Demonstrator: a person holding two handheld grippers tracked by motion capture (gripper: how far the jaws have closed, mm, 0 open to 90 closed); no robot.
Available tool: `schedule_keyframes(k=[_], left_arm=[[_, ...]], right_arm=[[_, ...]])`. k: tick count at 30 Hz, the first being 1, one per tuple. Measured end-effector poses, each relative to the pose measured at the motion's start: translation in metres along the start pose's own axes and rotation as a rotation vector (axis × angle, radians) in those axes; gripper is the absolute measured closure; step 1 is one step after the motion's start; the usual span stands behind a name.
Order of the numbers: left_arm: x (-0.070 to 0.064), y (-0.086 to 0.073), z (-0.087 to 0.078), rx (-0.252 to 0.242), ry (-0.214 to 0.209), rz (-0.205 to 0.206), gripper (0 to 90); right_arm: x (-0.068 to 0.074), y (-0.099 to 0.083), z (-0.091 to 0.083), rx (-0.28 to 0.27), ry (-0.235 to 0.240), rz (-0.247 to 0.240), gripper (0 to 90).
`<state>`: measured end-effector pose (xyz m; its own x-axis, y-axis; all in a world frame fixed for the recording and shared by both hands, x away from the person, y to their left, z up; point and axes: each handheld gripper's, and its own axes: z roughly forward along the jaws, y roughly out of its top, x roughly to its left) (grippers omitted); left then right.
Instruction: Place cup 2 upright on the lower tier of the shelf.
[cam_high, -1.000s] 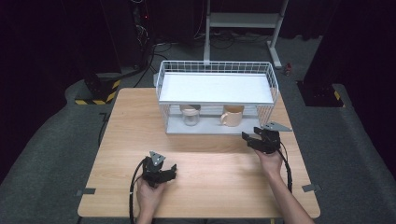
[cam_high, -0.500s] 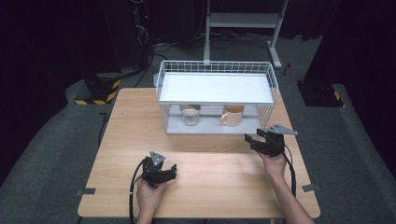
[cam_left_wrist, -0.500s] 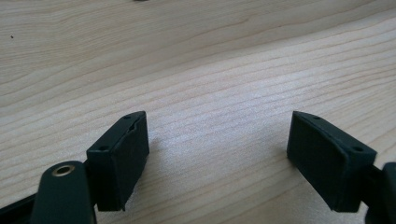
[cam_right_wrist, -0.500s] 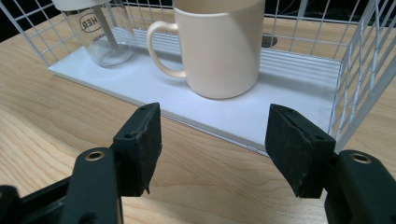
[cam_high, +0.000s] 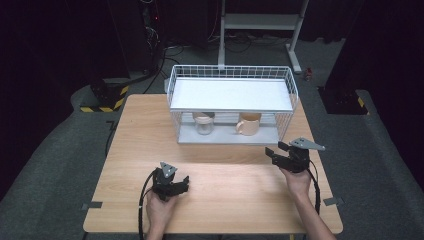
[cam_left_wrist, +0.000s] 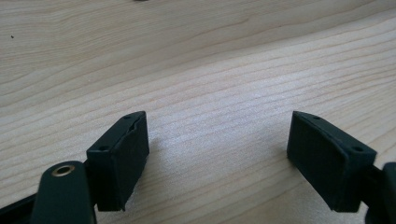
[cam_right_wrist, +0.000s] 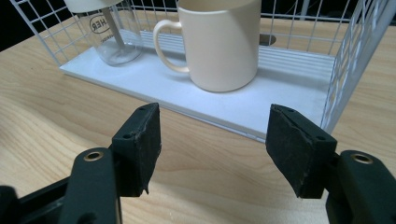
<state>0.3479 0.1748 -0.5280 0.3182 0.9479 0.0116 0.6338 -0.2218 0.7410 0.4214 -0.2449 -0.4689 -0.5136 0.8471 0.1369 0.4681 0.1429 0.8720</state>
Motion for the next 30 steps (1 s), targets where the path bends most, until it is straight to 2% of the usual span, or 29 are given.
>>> schedule_keyframes(k=[11,30], left_arm=[[0.0,0.0,0.0,0.0,0.0,0.0,21.1],[0.0,0.0,0.0,0.001,0.0,-0.001,21.1]], right_arm=[[-0.002,-0.009,-0.011,-0.006,0.002,0.021,35.4],[-0.001,-0.024,-0.026,-0.014,0.011,0.027,35.2]])
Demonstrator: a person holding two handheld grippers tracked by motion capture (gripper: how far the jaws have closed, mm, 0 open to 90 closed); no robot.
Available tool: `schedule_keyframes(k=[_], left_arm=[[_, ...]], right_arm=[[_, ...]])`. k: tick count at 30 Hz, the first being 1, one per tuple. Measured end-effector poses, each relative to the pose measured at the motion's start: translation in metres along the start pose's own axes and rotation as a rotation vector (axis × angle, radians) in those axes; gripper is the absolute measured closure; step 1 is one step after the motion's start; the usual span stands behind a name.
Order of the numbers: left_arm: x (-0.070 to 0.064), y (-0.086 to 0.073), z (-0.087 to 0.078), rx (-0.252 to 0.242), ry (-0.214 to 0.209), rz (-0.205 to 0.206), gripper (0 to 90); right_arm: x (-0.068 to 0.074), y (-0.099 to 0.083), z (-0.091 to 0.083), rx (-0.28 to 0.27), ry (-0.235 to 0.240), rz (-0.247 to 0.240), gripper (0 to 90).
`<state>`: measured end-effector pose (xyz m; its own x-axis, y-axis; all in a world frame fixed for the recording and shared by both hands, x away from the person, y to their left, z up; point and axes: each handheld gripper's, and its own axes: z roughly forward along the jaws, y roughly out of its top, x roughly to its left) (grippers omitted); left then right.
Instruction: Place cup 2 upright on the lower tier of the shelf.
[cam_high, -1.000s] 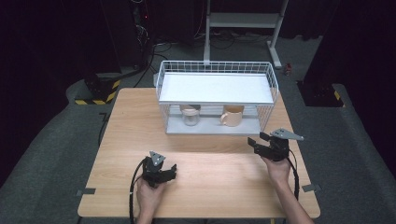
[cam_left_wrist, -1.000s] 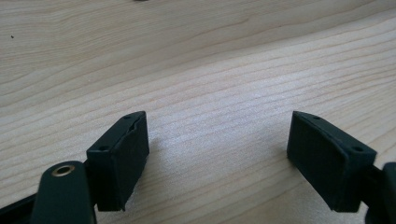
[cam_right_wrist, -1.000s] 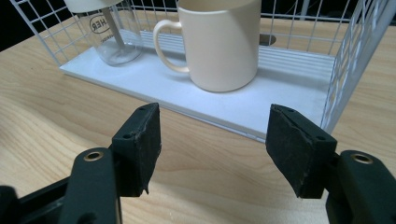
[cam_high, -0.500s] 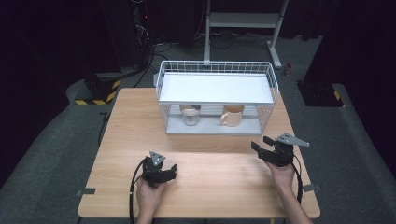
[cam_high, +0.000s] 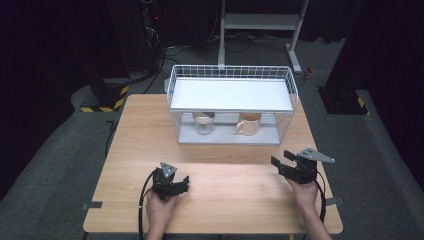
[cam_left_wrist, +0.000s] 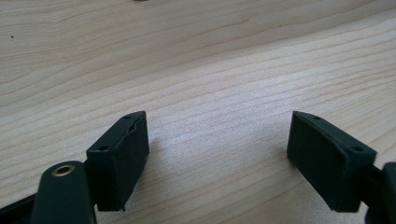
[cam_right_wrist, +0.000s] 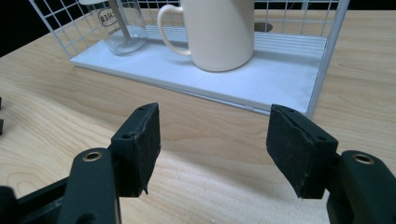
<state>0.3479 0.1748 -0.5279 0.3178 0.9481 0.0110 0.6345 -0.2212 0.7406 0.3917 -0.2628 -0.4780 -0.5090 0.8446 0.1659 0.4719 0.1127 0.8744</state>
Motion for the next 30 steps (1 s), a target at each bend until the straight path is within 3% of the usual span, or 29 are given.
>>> schedule_keyframes(k=[30], left_arm=[[0.0,0.0,0.0,0.0,0.0,0.0,21.1]], right_arm=[[-0.002,-0.029,-0.017,0.039,-0.046,0.003,34.2]])
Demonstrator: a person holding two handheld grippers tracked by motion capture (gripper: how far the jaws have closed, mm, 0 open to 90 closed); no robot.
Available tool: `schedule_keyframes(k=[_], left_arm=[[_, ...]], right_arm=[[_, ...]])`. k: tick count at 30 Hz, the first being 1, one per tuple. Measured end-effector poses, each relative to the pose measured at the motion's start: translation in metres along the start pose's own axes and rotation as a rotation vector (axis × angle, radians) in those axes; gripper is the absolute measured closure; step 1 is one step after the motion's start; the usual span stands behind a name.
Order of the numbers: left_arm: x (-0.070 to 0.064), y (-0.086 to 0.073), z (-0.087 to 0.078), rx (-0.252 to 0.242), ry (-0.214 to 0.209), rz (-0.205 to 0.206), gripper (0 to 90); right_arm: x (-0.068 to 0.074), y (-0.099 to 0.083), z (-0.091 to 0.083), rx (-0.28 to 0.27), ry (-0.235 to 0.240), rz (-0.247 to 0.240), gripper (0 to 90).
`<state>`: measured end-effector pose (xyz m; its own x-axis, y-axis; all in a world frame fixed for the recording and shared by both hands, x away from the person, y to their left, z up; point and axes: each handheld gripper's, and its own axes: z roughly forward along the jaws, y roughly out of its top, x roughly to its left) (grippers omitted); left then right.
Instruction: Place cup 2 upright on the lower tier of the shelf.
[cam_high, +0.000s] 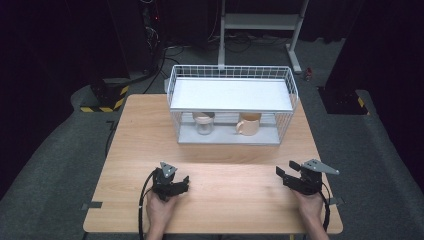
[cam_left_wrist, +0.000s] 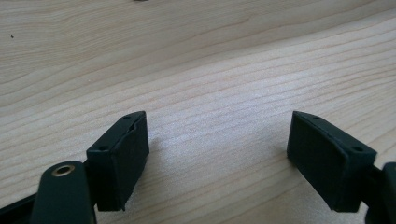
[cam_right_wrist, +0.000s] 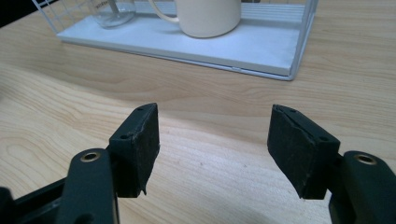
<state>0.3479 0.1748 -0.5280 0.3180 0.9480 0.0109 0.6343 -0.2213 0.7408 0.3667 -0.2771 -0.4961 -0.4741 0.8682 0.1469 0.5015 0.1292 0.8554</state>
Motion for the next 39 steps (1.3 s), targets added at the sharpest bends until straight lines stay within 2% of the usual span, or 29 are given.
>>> schedule_keyframes(k=[19,28,35,39], left_arm=[[0.0,0.0,0.0,0.001,0.0,-0.001,21.2],[0.0,0.0,0.0,0.0,0.0,0.0,21.2],[0.0,0.0,0.0,0.0,0.0,-0.001,21.2],[0.0,0.0,0.0,0.001,0.0,-0.001,21.2]], right_arm=[[-0.01,-0.014,0.004,0.084,-0.084,-0.02,32.1],[-0.017,-0.017,0.011,0.137,-0.112,-0.003,30.1],[-0.019,-0.018,0.014,0.165,-0.139,-0.021,29.0],[-0.019,-0.017,0.017,0.2,-0.165,-0.031,27.5]])
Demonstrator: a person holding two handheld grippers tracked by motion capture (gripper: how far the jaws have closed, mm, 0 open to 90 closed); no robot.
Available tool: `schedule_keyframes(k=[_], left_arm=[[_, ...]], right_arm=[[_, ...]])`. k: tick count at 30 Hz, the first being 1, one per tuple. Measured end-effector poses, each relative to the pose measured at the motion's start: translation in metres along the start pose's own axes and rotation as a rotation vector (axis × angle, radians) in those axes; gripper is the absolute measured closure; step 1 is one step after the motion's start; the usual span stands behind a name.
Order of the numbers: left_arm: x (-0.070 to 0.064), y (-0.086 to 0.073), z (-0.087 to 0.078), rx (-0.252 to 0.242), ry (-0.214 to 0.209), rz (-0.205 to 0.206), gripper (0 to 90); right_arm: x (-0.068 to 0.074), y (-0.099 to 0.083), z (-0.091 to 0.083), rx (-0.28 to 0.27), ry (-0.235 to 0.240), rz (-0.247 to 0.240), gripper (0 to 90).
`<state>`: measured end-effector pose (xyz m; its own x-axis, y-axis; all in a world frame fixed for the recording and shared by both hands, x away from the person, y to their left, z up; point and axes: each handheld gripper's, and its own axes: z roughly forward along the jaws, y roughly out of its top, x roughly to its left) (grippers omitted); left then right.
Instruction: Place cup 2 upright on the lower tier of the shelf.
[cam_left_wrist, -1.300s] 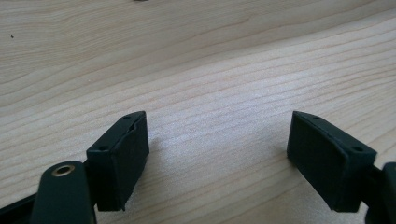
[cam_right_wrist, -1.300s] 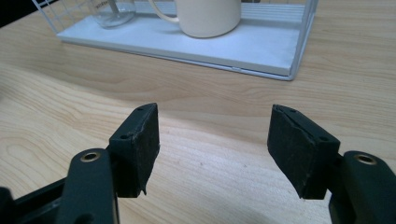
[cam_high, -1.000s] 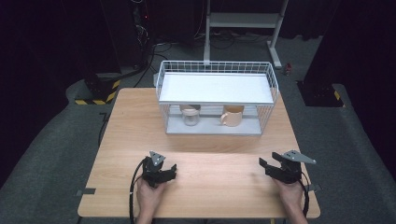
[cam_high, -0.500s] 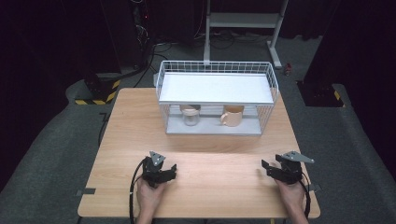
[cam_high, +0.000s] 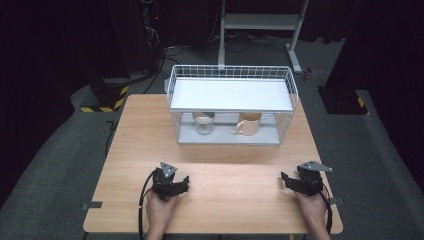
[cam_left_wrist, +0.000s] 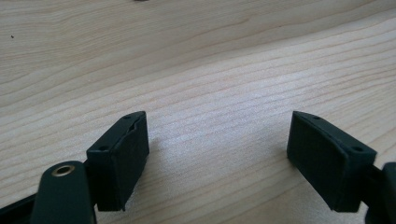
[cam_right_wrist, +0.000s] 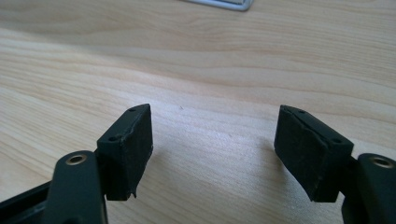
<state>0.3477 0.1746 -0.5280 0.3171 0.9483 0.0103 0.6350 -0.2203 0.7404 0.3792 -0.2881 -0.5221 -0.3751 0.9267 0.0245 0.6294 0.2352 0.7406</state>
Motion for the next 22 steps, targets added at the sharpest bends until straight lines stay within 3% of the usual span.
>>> schedule_keyframes(k=[3,22], left_arm=[[0.0,0.0,-0.0002,0.003,0.0,0.0,21.2],[-0.0005,-0.0001,0.0,-0.001,0.002,-0.008,21.0]], right_arm=[[0.0014,0.001,0.0028,0.028,-0.028,-0.038,25.6],[0.0034,0.0013,0.003,0.032,-0.03,-0.024,25.0]])
